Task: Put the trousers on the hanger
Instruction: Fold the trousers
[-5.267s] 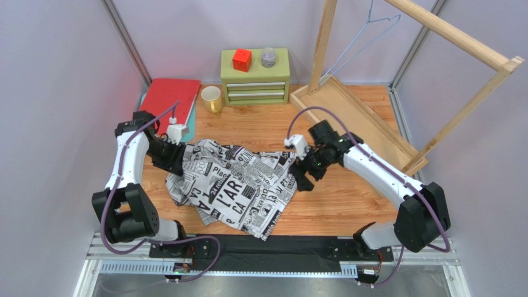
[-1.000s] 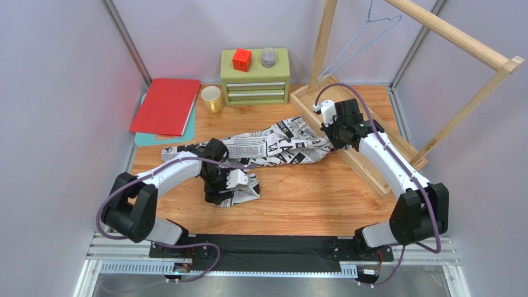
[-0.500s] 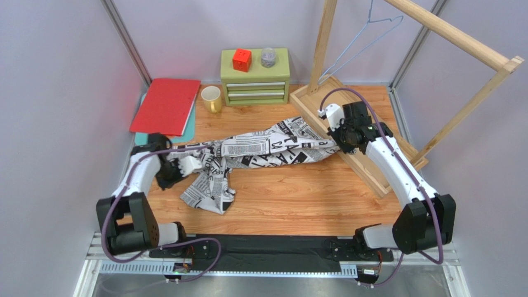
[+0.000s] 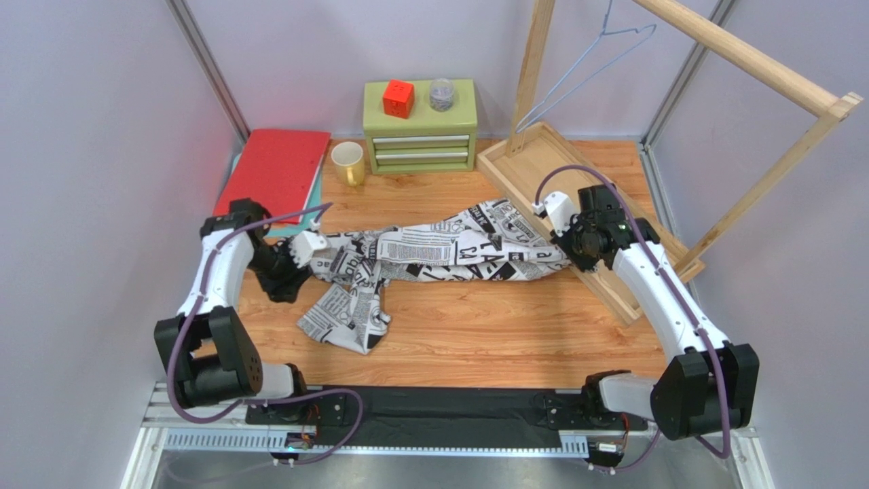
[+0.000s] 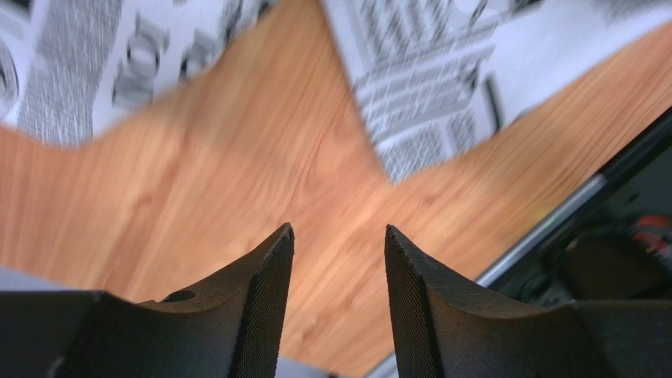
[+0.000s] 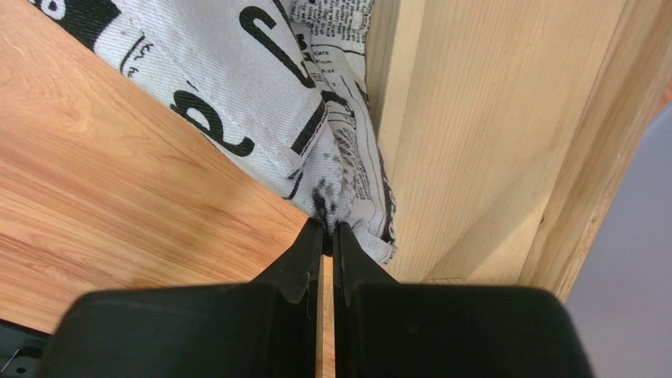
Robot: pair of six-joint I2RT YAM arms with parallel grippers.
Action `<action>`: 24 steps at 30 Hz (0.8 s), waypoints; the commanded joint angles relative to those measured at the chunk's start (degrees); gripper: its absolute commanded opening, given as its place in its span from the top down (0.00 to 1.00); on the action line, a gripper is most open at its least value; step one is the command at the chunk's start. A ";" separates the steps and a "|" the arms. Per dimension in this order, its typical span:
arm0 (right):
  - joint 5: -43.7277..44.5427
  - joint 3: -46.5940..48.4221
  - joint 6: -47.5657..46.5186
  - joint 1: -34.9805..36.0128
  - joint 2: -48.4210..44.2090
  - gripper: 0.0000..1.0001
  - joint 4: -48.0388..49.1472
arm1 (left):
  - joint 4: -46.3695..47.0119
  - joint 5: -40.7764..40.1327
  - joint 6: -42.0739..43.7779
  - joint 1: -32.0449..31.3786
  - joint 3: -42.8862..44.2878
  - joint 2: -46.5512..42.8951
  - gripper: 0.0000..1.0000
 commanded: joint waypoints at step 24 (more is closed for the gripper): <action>-1.01 6.89 0.21 -0.22 5.02 1.00 -1.04 | 27.30 -9.96 -26.33 -20.35 -7.39 16.30 1.00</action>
